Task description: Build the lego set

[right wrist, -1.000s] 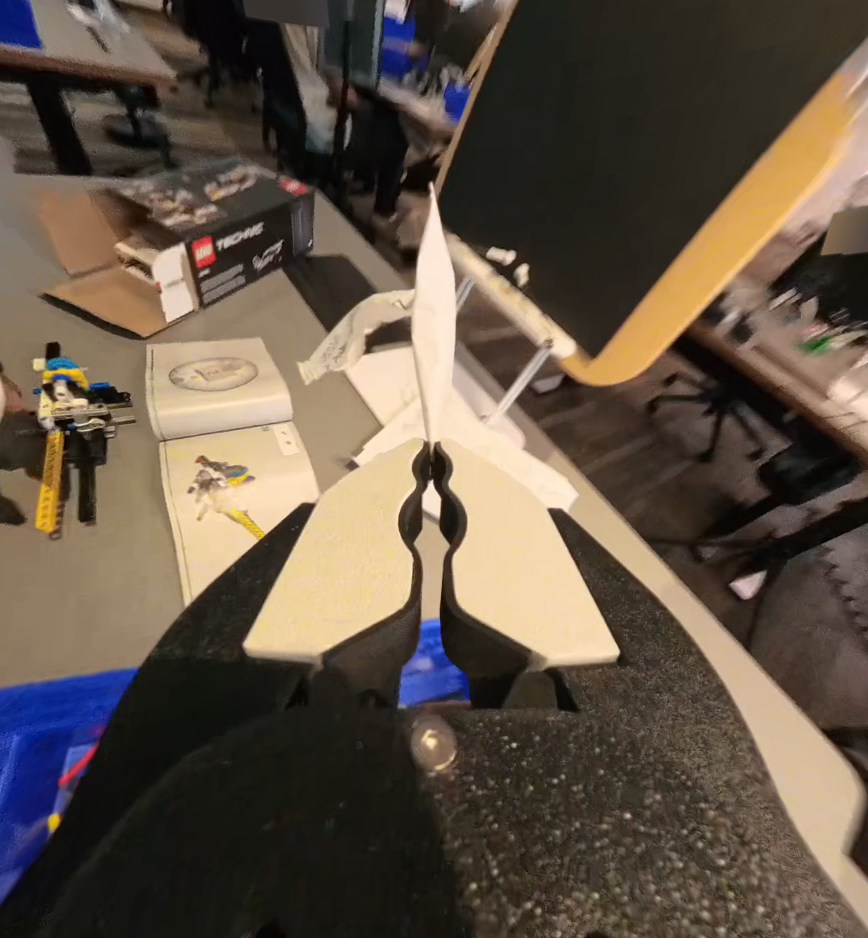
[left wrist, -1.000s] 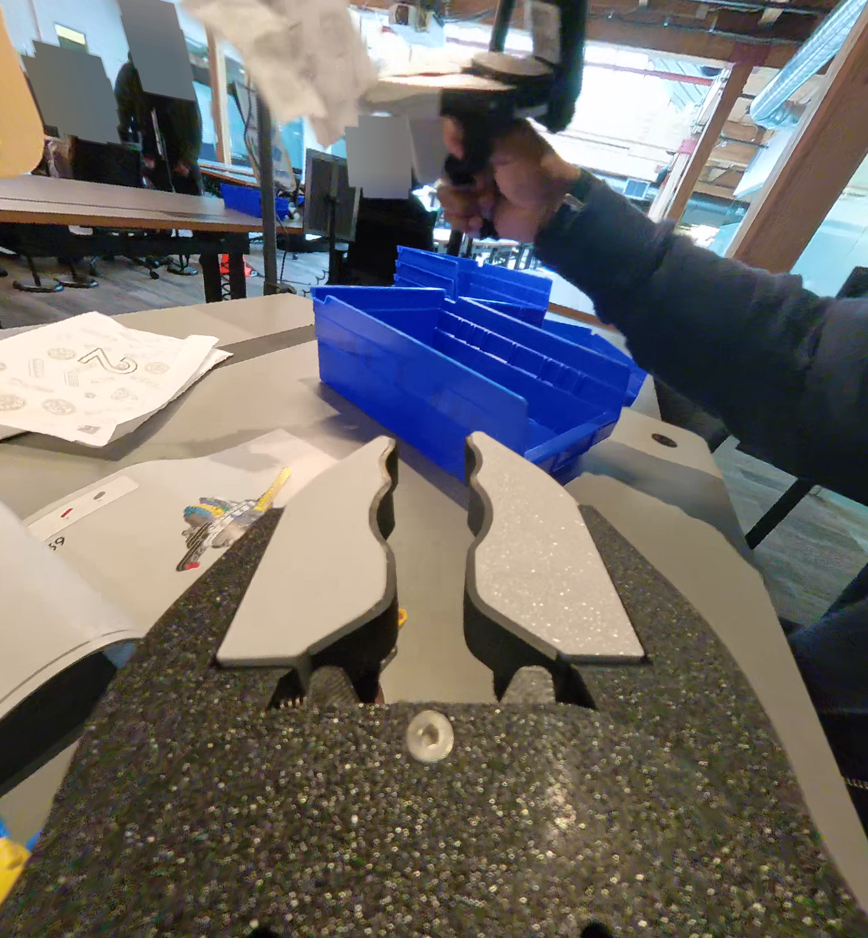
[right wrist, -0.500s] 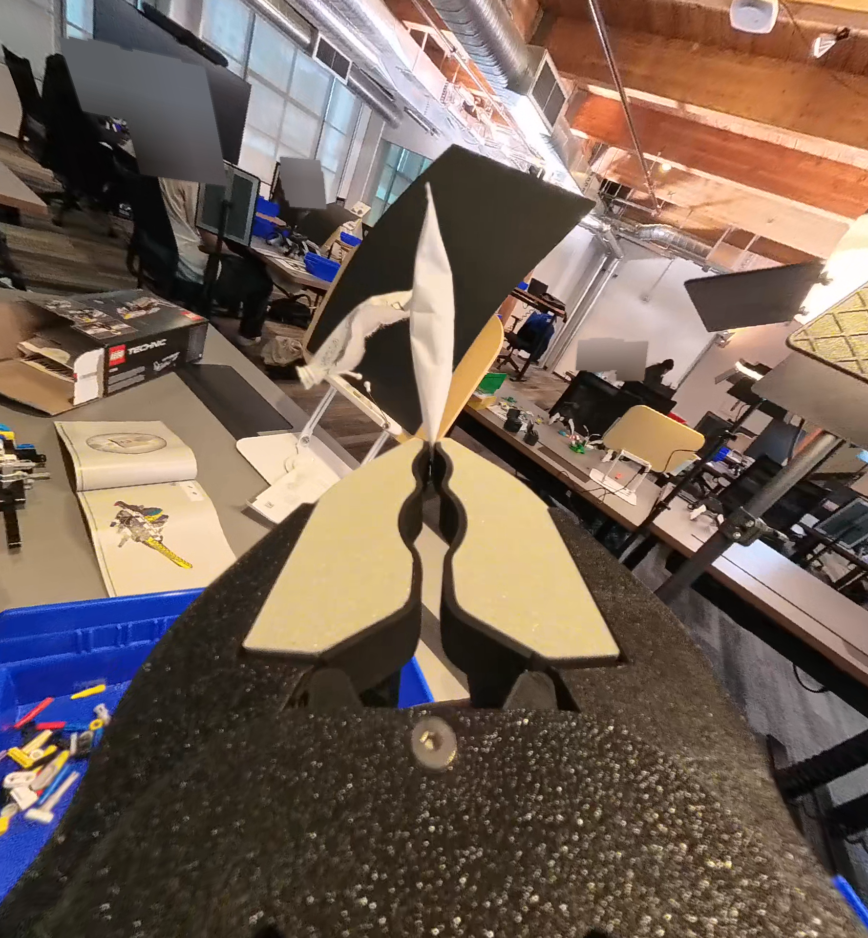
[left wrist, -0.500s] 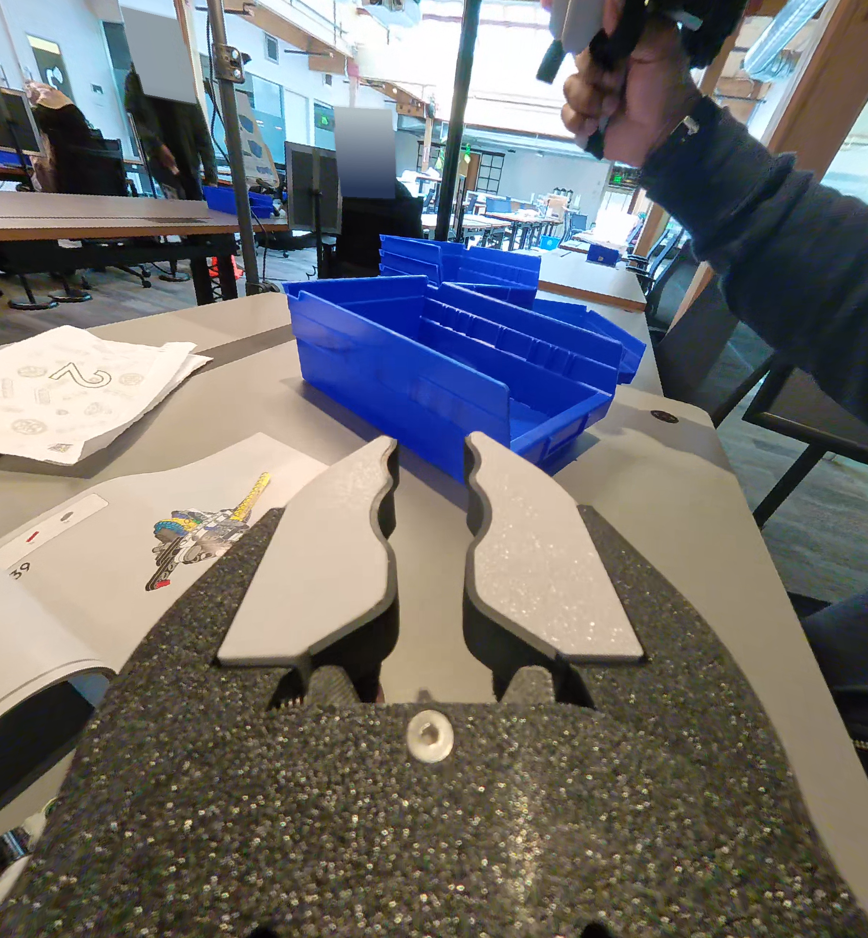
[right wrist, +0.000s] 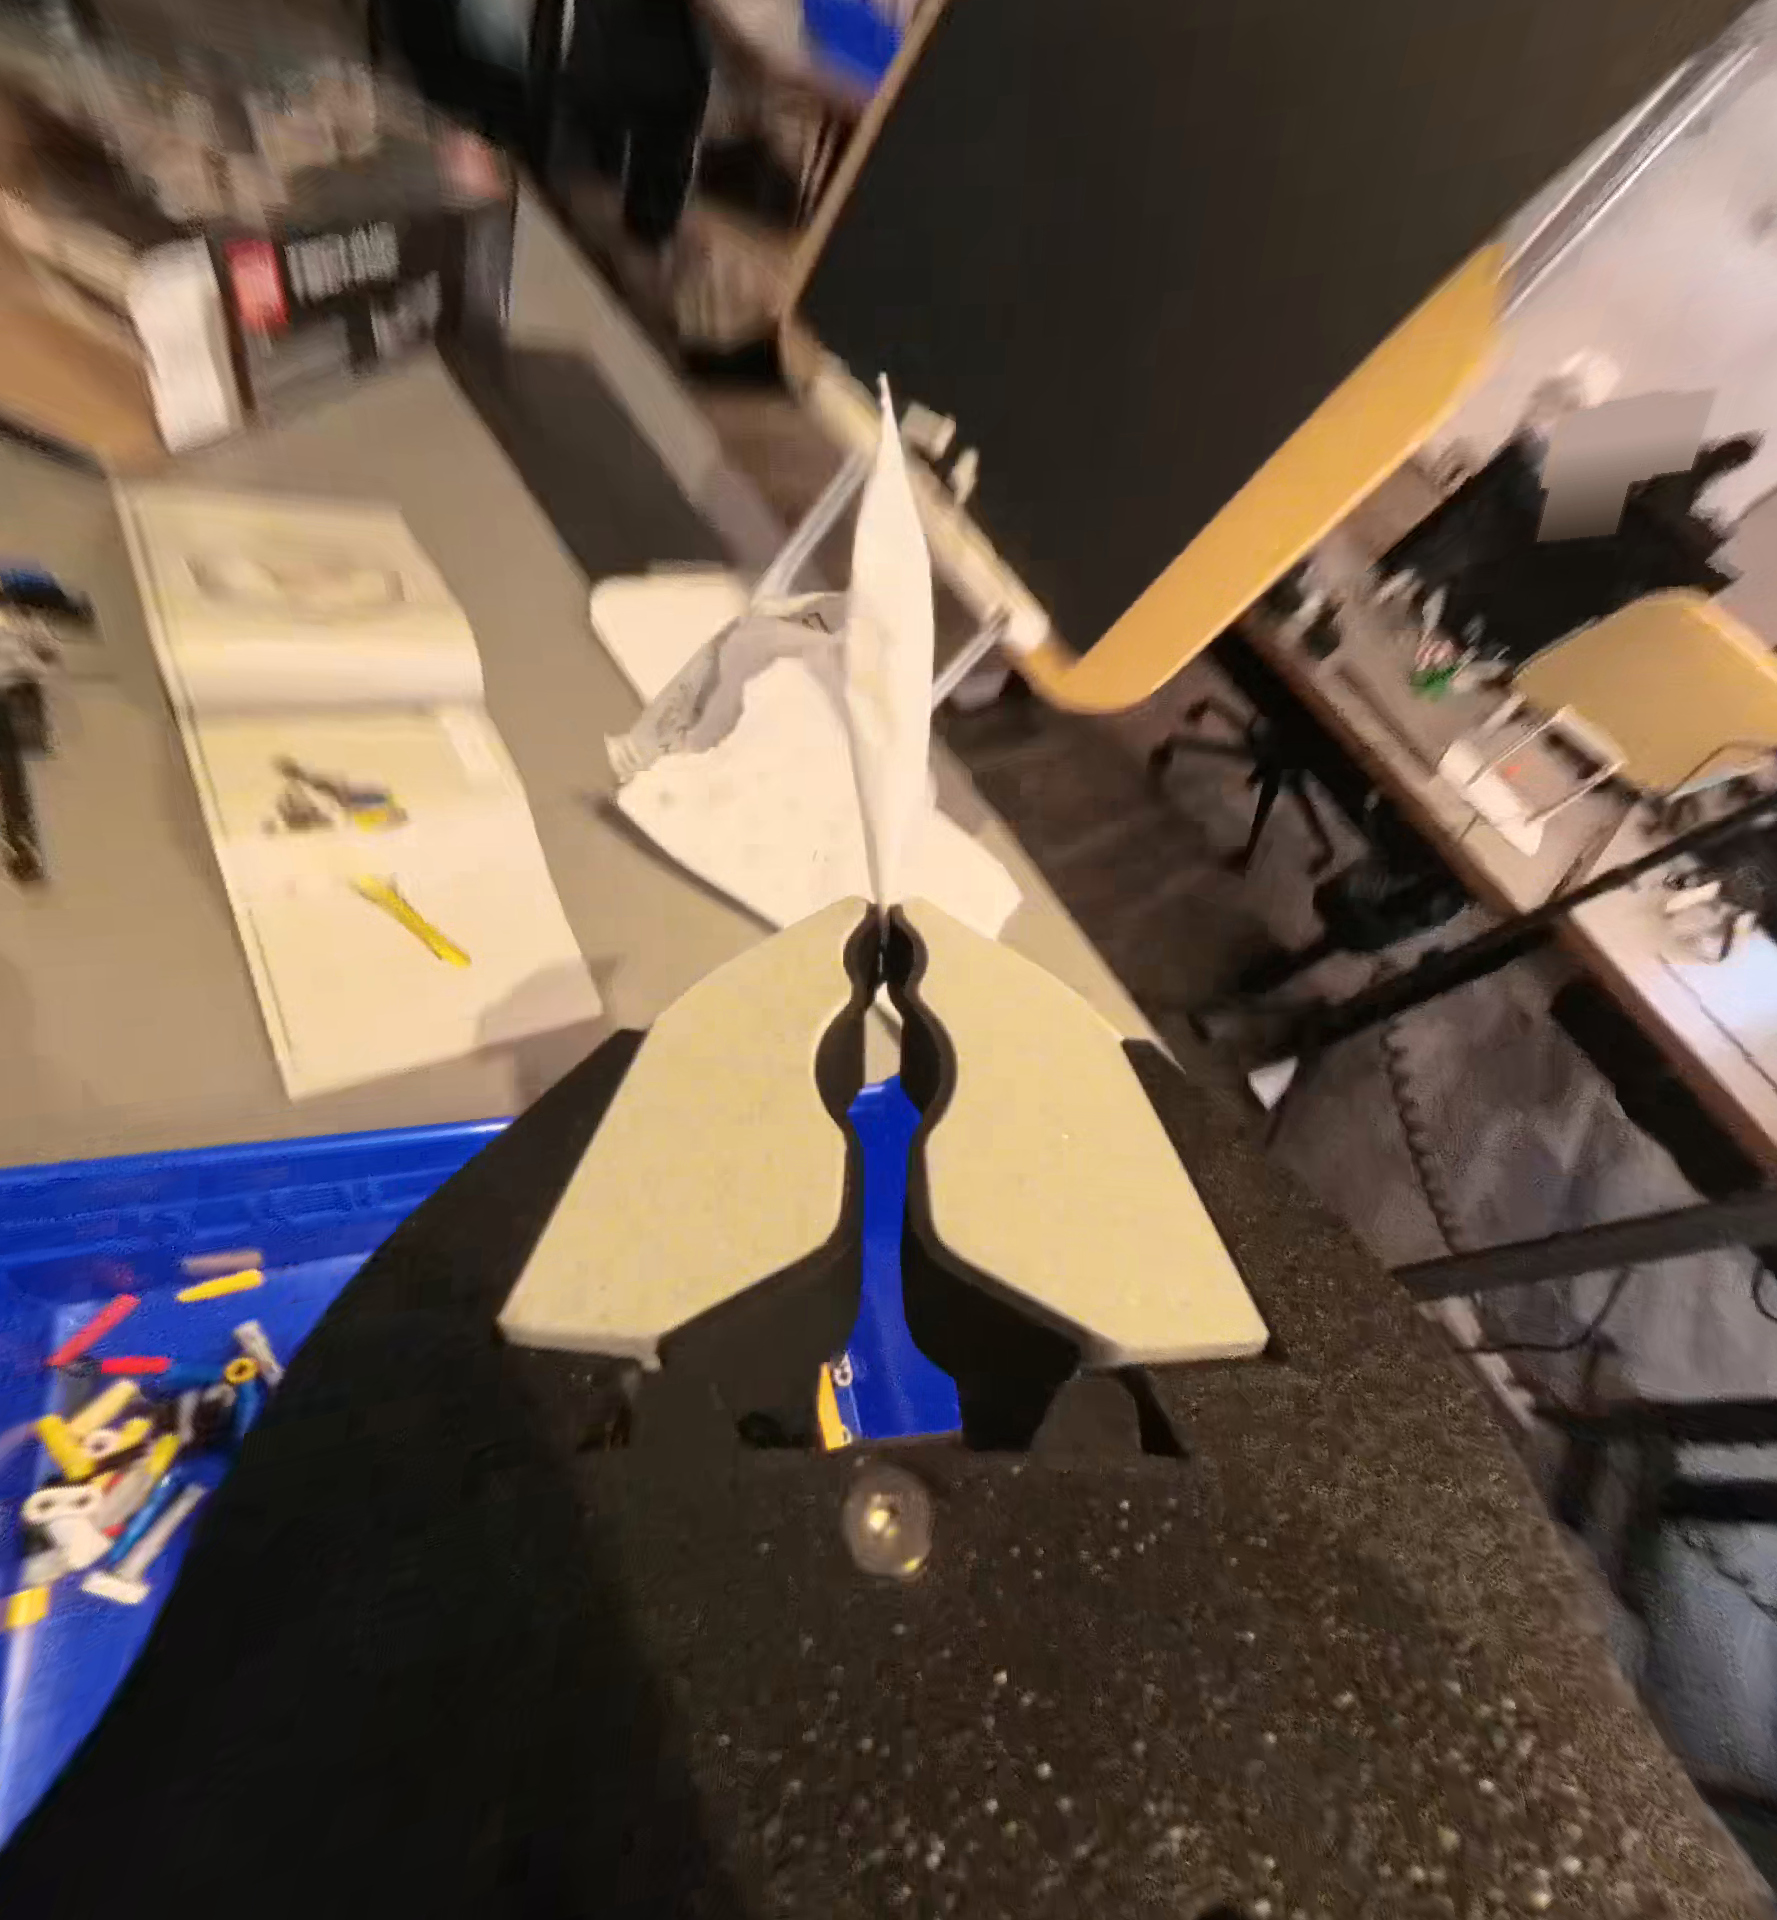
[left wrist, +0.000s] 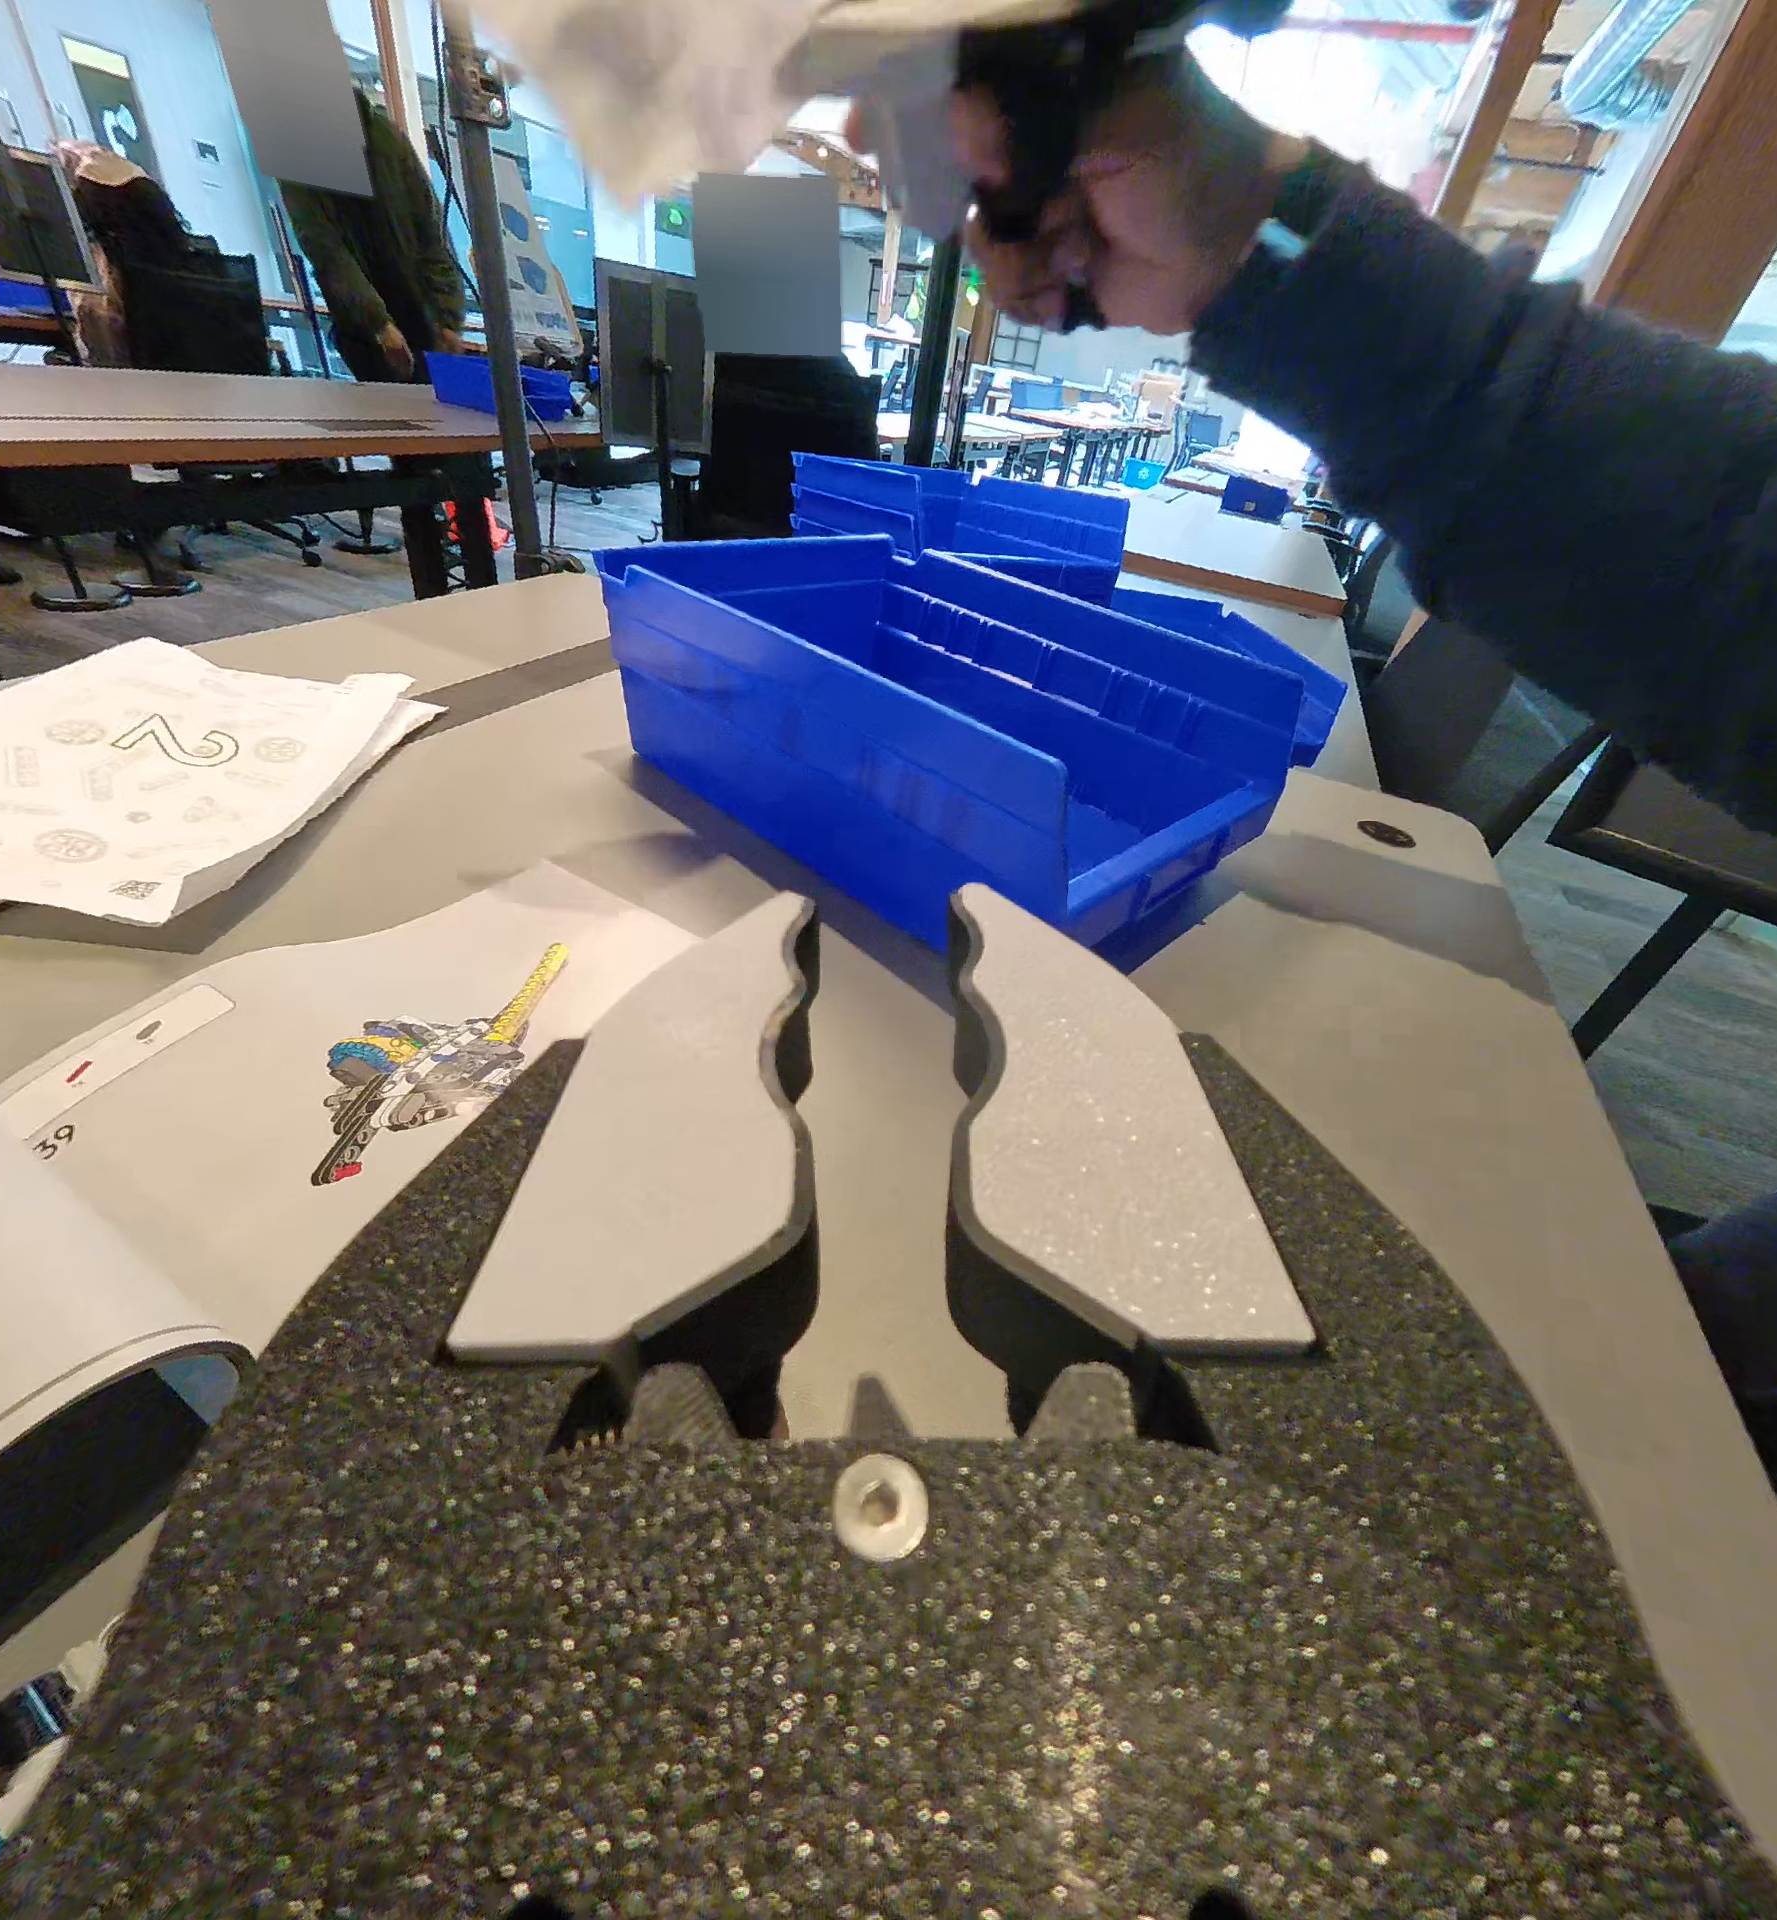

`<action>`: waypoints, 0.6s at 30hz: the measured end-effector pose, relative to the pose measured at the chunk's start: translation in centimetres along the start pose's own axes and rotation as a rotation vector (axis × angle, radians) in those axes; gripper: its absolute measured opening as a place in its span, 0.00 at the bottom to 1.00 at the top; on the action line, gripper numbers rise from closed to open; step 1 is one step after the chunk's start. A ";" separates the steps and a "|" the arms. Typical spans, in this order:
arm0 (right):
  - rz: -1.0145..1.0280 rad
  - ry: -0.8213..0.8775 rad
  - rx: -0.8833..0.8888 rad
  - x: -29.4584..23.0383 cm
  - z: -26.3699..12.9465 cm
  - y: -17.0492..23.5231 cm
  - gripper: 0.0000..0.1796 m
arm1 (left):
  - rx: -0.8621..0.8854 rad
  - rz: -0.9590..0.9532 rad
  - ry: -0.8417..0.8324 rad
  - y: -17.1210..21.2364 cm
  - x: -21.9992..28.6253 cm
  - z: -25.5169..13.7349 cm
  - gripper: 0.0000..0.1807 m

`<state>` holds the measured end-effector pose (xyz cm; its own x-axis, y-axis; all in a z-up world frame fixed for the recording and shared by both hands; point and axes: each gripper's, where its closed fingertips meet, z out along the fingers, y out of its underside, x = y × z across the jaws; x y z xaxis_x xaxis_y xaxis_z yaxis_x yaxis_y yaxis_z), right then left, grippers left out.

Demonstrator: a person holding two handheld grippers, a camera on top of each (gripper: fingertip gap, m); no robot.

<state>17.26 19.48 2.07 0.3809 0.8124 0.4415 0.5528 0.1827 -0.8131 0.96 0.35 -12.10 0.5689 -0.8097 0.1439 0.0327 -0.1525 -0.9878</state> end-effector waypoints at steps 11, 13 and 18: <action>0.219 -0.394 -0.509 -7.4 22.1 6.8 0.00 | -0.019 -0.002 -0.049 0.7 -1.5 -0.4 0.12; 0.224 -0.374 -0.552 -6.9 23.1 8.0 0.01 | -0.020 -0.009 -0.050 0.8 -1.7 -0.4 0.12; 0.129 -0.247 -0.652 -5.0 22.0 10.0 0.18 | -0.021 -0.011 -0.059 0.8 -2.0 -0.6 0.12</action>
<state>4.56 29.48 -16.64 0.3365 0.9212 0.1953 0.8752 -0.2294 -0.4260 -0.65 1.50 -13.10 0.6158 -0.7733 0.1508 0.0223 -0.1742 -0.9845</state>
